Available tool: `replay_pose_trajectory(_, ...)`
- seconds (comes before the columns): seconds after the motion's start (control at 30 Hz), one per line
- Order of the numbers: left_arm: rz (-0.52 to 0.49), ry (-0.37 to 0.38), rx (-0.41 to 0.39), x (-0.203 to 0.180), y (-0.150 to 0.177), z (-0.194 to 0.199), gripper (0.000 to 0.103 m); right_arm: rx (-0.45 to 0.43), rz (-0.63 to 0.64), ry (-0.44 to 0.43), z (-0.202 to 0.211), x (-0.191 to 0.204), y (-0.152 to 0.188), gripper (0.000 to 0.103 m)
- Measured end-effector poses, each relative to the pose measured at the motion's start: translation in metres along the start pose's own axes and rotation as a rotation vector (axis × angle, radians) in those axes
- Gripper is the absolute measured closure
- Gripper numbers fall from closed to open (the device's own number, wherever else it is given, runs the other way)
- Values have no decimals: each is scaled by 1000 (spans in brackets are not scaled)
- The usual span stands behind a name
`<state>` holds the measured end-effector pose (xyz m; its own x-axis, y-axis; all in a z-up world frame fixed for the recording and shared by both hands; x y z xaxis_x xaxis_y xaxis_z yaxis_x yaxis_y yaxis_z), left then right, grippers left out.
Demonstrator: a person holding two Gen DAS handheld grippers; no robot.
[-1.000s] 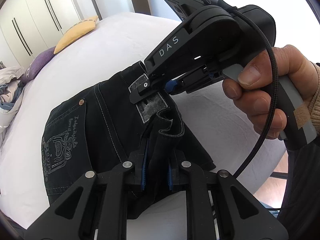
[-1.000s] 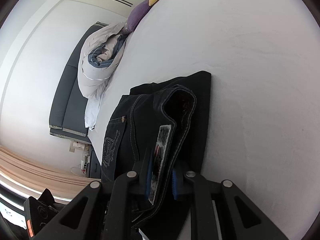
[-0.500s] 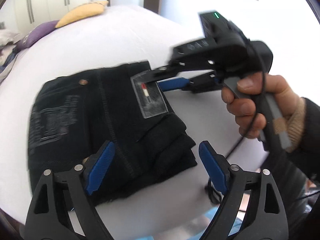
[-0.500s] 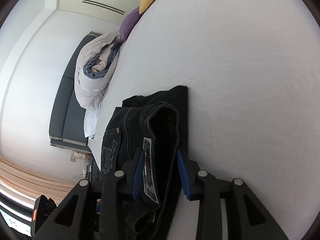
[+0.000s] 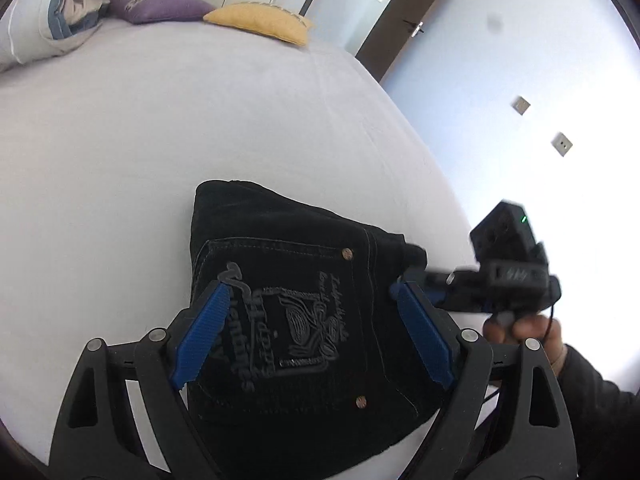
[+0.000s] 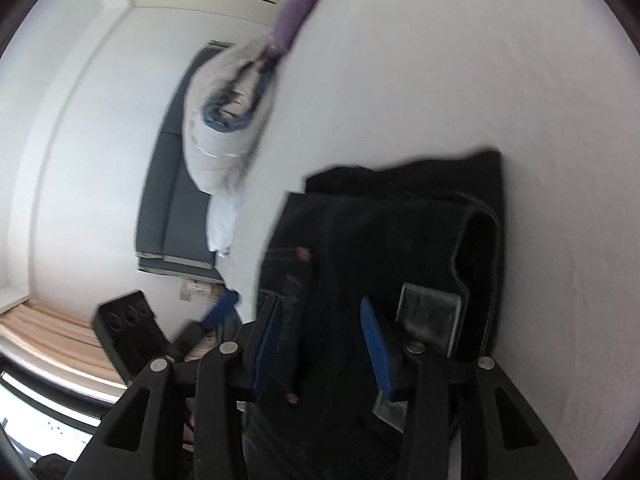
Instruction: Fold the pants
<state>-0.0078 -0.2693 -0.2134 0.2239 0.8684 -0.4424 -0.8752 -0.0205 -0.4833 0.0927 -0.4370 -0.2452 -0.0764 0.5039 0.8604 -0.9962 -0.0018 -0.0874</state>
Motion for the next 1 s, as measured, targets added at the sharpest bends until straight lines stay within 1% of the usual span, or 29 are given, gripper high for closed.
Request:
replay_pose_trajectory(0.03,20,12,13,6,-3,-6,18,-15,-4,9,-2,-9,5,84)
replay_pose_trajectory(0.07,34,37,20,10,-6,-9,18,-40,-21,4,1,-19,9,103)
replay_pose_trajectory(0.1,46,79,24,13,-9,-13,20,-39,-64,-32,3,-28,12,103)
replay_pose_trajectory(0.13,56,105,27,17,-15,-16,31,-46,-98,-87,5,-34,15,103)
replay_pose_trajectory(0.17,66,127,36,20,-21,-21,40,-54,-95,-87,8,-35,17,103)
replay_pose_trajectory(0.2,80,160,56,21,-24,-26,59,-62,-65,-49,10,-32,19,103)
replay_pose_trajectory(0.23,97,199,69,24,-28,-32,75,-56,-53,-32,10,-30,19,103)
replay_pose_trajectory(0.27,119,222,77,29,-28,-42,80,-50,-54,-23,8,-29,18,103)
replay_pose_trajectory(0.3,137,229,83,35,-29,-51,91,-46,-54,-12,7,-28,16,103)
replay_pose_trajectory(0.33,148,234,99,39,-28,-58,95,-42,-50,-2,7,-27,14,103)
replay_pose_trajectory(0.37,158,243,122,42,-22,-66,96,-40,-49,4,6,-26,13,103)
replay_pose_trajectory(0.4,168,241,145,45,-19,-71,99,-38,-55,3,5,-26,11,103)
replay_pose_trajectory(0.43,186,235,167,56,-15,-84,101,-36,-59,-3,5,-27,10,103)
replay_pose_trajectory(0.47,205,247,178,65,-8,-91,101,-38,-58,-7,5,-27,11,103)
replay_pose_trajectory(0.53,229,274,170,76,0,-93,102,-39,-51,-5,5,-27,13,103)
replay_pose_trajectory(0.57,243,269,181,81,4,-89,102,-37,-47,-3,6,-28,15,103)
replay_pose_trajectory(0.63,260,274,175,82,7,-75,102,-24,-40,1,4,-27,20,103)
replay_pose_trajectory(0.73,276,276,168,84,15,-66,102,-9,-20,33,0,-23,28,103)
replay_pose_trajectory(0.8,271,266,159,80,26,-62,102,-12,-14,48,-1,-20,33,103)
replay_pose_trajectory(0.93,236,235,148,71,49,-52,102,-20,-38,40,-2,-18,42,103)
replay_pose_trajectory(1.0,228,236,150,69,61,-50,102,-24,-36,41,-3,-15,48,103)
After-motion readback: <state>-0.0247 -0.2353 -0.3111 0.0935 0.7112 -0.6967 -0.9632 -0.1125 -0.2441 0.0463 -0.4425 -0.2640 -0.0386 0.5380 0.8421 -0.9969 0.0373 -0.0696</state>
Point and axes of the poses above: each gripper's, at about its wrist camera, not at the fingertips, and z roughly against the way its jaws point, x to its left, y to its underside, the point moved 5 cm from there along -z, roughly the way its jaws point, and after that the axes turned 7 degrees about x, right-handed, at the moved point
